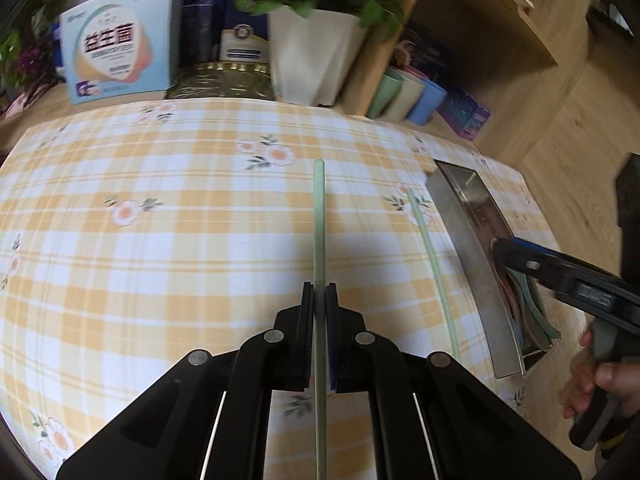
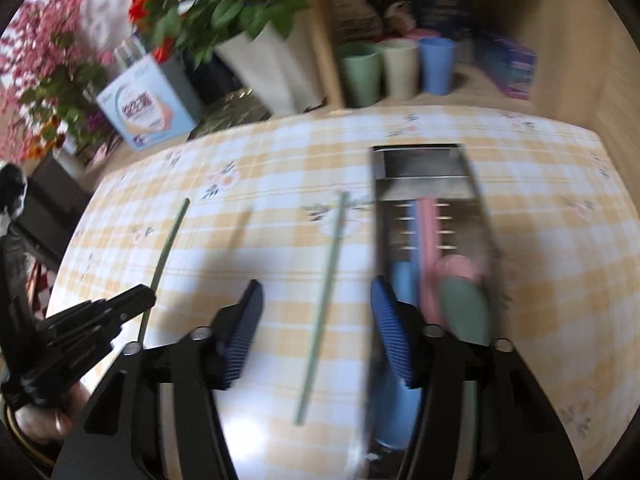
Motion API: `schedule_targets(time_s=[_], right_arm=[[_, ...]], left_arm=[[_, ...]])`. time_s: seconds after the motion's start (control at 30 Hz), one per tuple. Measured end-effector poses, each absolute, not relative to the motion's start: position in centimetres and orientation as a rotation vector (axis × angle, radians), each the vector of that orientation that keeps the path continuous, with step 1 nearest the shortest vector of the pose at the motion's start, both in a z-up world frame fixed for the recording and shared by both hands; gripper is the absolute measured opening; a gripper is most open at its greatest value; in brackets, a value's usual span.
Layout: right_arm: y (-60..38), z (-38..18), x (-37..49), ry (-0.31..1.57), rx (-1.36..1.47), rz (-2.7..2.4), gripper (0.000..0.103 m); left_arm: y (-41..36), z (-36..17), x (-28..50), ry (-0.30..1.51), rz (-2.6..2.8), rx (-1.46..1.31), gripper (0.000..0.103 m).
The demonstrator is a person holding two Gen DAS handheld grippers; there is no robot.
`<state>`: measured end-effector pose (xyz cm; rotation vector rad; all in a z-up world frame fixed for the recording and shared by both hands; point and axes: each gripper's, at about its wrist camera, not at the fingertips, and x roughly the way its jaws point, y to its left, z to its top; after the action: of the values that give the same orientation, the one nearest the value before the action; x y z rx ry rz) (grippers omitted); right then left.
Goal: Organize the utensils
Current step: 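Grasp the other green chopstick with the right tool while the left tool holds its chopstick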
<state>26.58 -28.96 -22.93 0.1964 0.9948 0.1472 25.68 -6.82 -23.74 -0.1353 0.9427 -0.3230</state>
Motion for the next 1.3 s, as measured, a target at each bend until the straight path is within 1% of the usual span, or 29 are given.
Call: schedule_targets(time_s=[0.07,0.1,0.17,0.2,0.23,0.4,0.77,0.8,0.83,0.93,1.1,1.3], right_arm=[[-27.5,-23.8,27.9,1.035,0.185,0.139,0.042],[-26.9,-24.3,28.4,1.053,0.177,0.126,0.036],[-26.2,-25.2,29.2,1.085,0.163,0.096,0.032],[-25.9,-25.7,29.5,1.099,0.157,0.073,0.027],[-25.7,-26.1,29.7,1.113,0.149,0.048,0.025],[-25.1,-27.3,30.3,1.143,0.087,-0.057,0.024],[-24.5,-28.5,31.2,1.149,0.084,-0.17,0.024],[-24.5,-28.5,31.2,1.143,0.081,-0.175,0.02],[-24.4,-28.5,31.1,1.141,0.081,-0.174,0.013],[-24.3,-28.5,31.0,1.141,0.087,-0.158,0.008],[-23.5,-28.2,30.6,1.109,0.061,-0.11,0.007],[-23.2,-26.1,29.3,1.04,0.126,-0.012,0.007]], left_arm=[[-5.7,-23.6,25.7,0.938,-0.316,-0.15,0.006],[-5.1,-23.5,25.7,0.933,-0.312,-0.163,0.006],[-4.1,-23.3,25.5,0.919,-0.31,-0.182,0.006],[-3.7,-23.2,25.4,0.914,-0.31,-0.189,0.006],[-3.3,-23.1,25.4,0.908,-0.309,-0.196,0.006],[-1.9,-22.9,25.0,0.891,-0.307,-0.218,0.006],[-0.5,-22.9,24.6,0.887,-0.306,-0.26,0.006],[-0.5,-22.8,24.6,0.886,-0.307,-0.26,0.006],[-0.5,-22.8,24.6,0.887,-0.308,-0.26,0.006],[-0.6,-22.8,24.6,0.887,-0.309,-0.259,0.006],[-0.7,-22.6,24.5,0.888,-0.302,-0.252,0.006],[-0.9,-22.5,24.4,0.894,-0.294,-0.249,0.006]])
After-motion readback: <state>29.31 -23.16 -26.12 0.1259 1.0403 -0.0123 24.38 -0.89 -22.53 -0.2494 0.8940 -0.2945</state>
